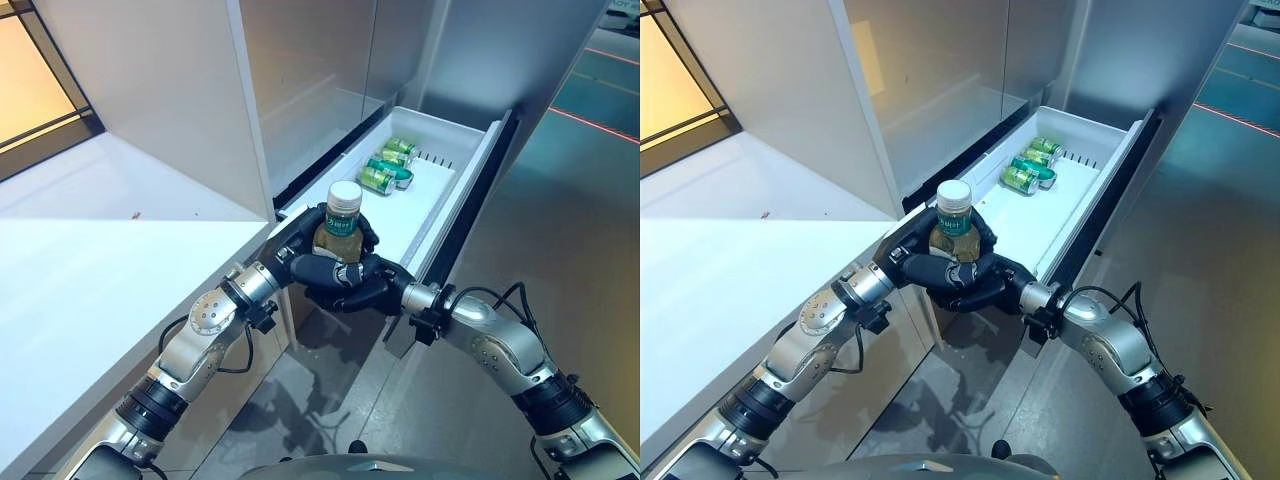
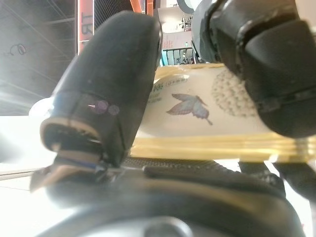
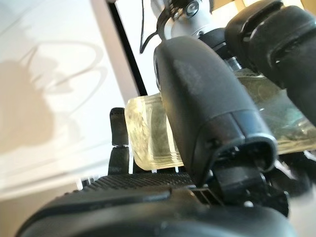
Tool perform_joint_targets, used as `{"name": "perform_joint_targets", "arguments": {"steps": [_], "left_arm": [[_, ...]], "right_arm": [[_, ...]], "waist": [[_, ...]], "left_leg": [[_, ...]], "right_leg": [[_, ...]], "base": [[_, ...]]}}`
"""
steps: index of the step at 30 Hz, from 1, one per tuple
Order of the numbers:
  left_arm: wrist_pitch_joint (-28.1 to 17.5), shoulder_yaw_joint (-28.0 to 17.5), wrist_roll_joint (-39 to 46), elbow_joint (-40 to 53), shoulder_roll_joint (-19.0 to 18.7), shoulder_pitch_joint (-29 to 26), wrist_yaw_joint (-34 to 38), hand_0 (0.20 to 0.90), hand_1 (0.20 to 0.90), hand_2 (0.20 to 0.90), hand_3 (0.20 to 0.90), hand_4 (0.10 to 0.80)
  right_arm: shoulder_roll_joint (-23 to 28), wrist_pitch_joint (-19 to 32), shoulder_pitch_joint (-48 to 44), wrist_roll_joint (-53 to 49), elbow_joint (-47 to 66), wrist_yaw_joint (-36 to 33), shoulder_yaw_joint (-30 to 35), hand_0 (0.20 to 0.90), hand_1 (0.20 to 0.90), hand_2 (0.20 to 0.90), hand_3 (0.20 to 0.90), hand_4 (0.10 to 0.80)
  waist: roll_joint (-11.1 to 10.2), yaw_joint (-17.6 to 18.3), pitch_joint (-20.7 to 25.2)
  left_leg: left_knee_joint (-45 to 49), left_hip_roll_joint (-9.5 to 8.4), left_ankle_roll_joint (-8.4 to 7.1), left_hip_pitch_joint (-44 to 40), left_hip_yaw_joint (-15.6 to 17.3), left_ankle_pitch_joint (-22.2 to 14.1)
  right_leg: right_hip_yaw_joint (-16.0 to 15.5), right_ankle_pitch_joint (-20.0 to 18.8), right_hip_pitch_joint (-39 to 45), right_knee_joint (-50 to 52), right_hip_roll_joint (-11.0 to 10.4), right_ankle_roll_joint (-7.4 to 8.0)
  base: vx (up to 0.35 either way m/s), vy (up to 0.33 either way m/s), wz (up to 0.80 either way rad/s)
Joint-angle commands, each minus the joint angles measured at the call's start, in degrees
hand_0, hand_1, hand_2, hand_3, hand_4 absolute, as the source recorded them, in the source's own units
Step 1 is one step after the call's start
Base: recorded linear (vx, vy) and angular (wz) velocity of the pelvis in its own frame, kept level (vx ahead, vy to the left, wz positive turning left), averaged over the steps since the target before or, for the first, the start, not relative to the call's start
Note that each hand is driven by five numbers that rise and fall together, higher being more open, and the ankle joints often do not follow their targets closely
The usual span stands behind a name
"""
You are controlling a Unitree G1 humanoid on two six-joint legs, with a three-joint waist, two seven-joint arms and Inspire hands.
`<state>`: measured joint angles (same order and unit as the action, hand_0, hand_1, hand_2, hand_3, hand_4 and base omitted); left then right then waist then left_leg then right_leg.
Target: Put drinks into fridge and close the fridge
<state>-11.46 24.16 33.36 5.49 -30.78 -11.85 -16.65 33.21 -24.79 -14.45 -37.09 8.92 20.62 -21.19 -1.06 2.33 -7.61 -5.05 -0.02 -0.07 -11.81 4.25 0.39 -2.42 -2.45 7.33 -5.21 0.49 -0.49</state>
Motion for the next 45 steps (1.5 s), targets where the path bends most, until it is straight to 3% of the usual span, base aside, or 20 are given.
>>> {"name": "perform_joint_targets", "arguments": {"steps": [1, 9, 15, 21, 24, 30, 37, 41, 45], "left_arm": [[-9.8, -0.4, -1.5, 2.5, 3.0, -9.8, 0.9, 0.9, 0.9, 0.9, 0.9, 0.8], [-9.5, -1.1, -4.9, -3.4, 5.1, -8.1, 5.2, 0.9, 0.9, 0.9, 0.9, 0.8], [-4.4, 0.0, -1.6, -7.3, 4.9, -3.1, 3.8, 0.9, 0.9, 0.9, 0.9, 0.8], [2.8, 3.7, 3.3, -10.7, 3.3, 4.3, -1.0, 0.9, 0.9, 0.9, 0.9, 0.8], [5.5, 6.1, 1.3, -13.0, 1.8, 7.0, -4.0, 0.9, 0.9, 0.9, 0.9, 0.8], [6.6, 9.3, -0.4, -20.1, -0.4, 7.2, -5.9, 0.9, 0.9, 0.9, 0.9, 0.8], [3.5, 9.3, -1.7, -32.5, 0.4, 6.9, -4.7, 0.9, 0.9, 0.9, 0.9, 0.8], [1.3, 6.1, -4.1, -38.6, 1.5, 7.3, -3.0, 0.9, 0.9, 0.9, 0.9, 0.8], [1.4, 3.3, -4.9, -42.0, 2.3, 7.6, -1.1, 0.9, 0.9, 0.9, 0.9, 0.8]], "right_arm": [[-0.9, 8.7, -11.5, -3.4, 3.7, -6.6, 4.8, 0.3, 0.3, 0.3, 0.2, 0.1], [0.7, 10.6, -21.6, -5.5, -4.2, -22.9, 12.4, 0.3, 0.3, 0.3, 0.2, 0.1], [7.8, 10.0, -28.5, -10.7, -19.6, -28.8, 17.1, 0.3, 0.3, 0.3, 0.2, 0.1], [14.0, 14.5, -32.6, -9.2, -38.5, -26.6, 16.9, 0.3, 0.3, 0.3, 0.2, 0.1], [16.2, 16.1, -35.1, -5.7, -45.8, -26.1, 14.9, 0.3, 0.3, 0.3, 0.2, 0.1], [18.7, 18.9, -42.7, 0.2, -57.2, -25.2, 9.0, 0.3, 0.3, 0.3, 0.2, 0.1], [20.3, 15.3, -48.4, 8.7, -67.3, -26.2, 5.2, 0.3, 0.3, 0.3, 0.2, 0.1], [21.3, 9.3, -48.1, 15.8, -68.8, -25.0, 3.7, 0.3, 0.3, 0.3, 0.2, 0.1], [22.3, 6.7, -47.7, 22.9, -68.8, -23.3, 1.3, 0.3, 0.3, 0.3, 0.2, 0.1]], "waist": [[-0.3, 0.5, 3.5], [-0.7, -0.5, 3.3], [-1.4, -3.0, 3.2], [-1.6, -6.2, 1.6], [-1.3, -7.6, -0.1], [0.1, -9.5, -4.2], [2.4, -11.4, -10.6], [3.3, -11.6, -13.9], [3.7, -11.5, -16.0]], "left_leg": [[0.2, -1.28, 1.2, 2.4, -1.5, -2.7], [1.0, -1.3, 1.08, 2.9, -1.9, -3.0], [1.8, -1.41, 0.75, 3.5, -2.8, -3.2], [3.2, -1.26, 0.15, 4.4, -4.3, -3.4], [4.5, -1.25, -0.13, 6.4, -5.2, -3.1], [6.1, -1.25, -0.56, 11.6, -6.8, -1.7], [7.3, -1.36, -0.69, 17.2, -8.4, -0.2], [7.8, -1.39, -0.46, 19.8, -8.6, 0.5], [8.0, -1.4, -0.08, 20.8, -8.3, 0.6]], "right_leg": [[-2.8, 5.1, 0.0, 4.4, 0.2, 3.11], [-3.3, 5.2, -0.2, 4.8, 0.4, 2.54], [-4.9, 5.6, 0.2, 4.9, 0.3, 2.06], [-7.3, 6.4, 0.5, 5.7, -0.1, 1.59], [-8.3, 6.7, -0.7, 6.7, -0.4, 1.21], [-9.8, 6.8, -4.9, 8.6, -0.7, 0.6], [-11.7, 6.8, -10.1, 10.8, -1.3, -0.08], [-12.2, 6.6, -13.3, 12.5, -1.7, -0.24], [-12.1, 6.7, -15.2, 14.1, -1.9, -0.33]], "base": [[0.0, 0.0, 0.0], [0.0, 0.0, 0.0], [0.038, -0.02, 0.09], [0.061, -0.029, 0.17], [-0.023, -0.023, 0.3], [-0.113, -0.013, 0.27], [-0.086, -0.018, 0.19], [-0.04, -0.004, 0.15], [-0.016, 0.006, 0.06]]}}
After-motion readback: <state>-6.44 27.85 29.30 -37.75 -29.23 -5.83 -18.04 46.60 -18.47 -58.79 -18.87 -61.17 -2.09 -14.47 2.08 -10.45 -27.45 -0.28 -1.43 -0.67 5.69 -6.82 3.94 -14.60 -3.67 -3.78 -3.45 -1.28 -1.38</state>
